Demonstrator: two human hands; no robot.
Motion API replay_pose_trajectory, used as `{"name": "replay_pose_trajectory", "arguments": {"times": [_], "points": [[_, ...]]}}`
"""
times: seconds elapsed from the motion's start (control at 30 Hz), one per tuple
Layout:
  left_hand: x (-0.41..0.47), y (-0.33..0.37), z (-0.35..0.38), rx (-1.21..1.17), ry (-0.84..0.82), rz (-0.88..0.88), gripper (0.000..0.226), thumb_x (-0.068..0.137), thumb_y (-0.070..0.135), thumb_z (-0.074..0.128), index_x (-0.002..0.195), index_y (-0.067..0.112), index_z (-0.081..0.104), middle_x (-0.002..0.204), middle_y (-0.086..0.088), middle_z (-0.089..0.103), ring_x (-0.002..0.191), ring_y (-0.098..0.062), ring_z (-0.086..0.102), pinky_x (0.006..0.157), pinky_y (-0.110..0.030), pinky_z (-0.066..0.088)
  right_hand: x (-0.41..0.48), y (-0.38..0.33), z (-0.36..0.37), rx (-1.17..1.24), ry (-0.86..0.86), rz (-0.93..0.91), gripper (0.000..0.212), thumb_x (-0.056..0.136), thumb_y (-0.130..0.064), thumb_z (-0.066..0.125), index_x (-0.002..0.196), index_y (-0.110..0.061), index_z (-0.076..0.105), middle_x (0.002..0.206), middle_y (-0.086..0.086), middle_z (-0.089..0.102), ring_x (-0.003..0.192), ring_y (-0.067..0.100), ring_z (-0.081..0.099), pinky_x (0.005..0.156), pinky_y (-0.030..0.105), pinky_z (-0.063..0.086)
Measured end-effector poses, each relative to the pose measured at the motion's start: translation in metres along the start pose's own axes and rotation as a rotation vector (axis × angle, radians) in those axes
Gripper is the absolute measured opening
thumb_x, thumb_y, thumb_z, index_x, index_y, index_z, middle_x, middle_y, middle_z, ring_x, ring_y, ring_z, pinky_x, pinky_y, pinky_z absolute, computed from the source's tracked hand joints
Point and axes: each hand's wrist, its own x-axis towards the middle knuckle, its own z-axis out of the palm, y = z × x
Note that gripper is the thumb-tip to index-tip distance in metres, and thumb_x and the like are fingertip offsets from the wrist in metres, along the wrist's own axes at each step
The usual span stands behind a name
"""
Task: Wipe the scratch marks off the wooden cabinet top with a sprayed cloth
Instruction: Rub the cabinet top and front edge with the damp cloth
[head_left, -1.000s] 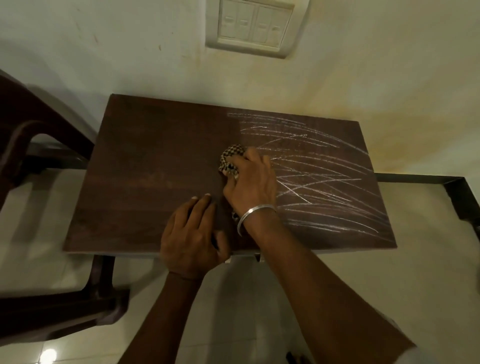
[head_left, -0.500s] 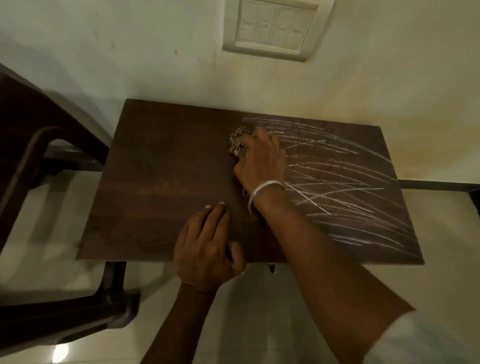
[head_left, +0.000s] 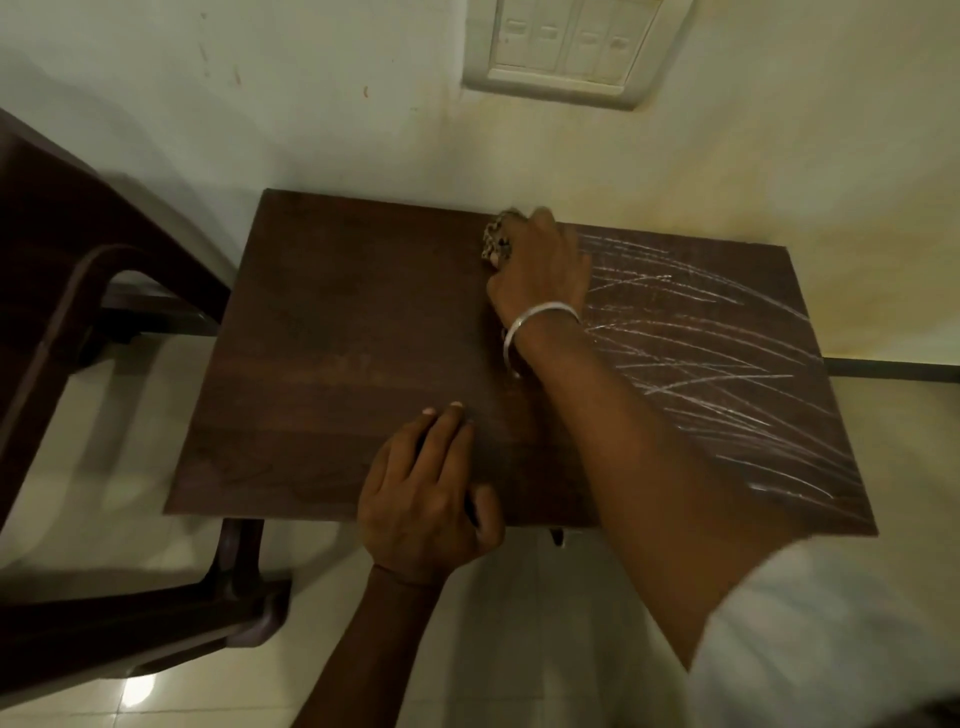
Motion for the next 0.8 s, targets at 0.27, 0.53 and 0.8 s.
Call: {"name": "replay_pose_trajectory", "arguments": {"times": [0.27,0.53,0.8], "points": [[-0.001,-0.001,0.002,0.027,0.015,0.006,0.047,0.076,0.030,0.049,0.102,0.004,0.077,0.118,-0.012,0.072,0.102,-0.033,0.071,0.081,-0.037,0.054,-0.034,0.009,0.002,-0.004,0.050,0.005,0.037,0.083,-0.018,0.064,0.120,-0.024,0.061,0.125,0.003,0.050,0.115,0.028,0.046,0.089,0.043,0.043],[-0.001,0.000,0.002,0.022,0.034,0.010,0.046,0.073,0.027,0.050,0.102,0.005,0.077,0.119,-0.010,0.072,0.103,-0.032,0.071,0.081,-0.036,0.054,0.023,0.013,-0.004,-0.034,0.003,0.032,0.035,0.089,-0.017,0.057,0.123,-0.019,0.057,0.129,0.007,0.049,0.117,0.031,0.047,0.092,0.042,0.044],[-0.002,-0.001,0.005,0.048,0.038,0.004,0.046,0.072,0.027,0.050,0.104,0.007,0.077,0.121,-0.008,0.072,0.104,-0.031,0.069,0.084,-0.036,0.049,-0.051,0.026,0.003,0.022,0.153,0.007,0.035,0.082,-0.016,0.063,0.115,-0.025,0.064,0.122,0.003,0.052,0.112,0.028,0.048,0.086,0.042,0.043]]}}
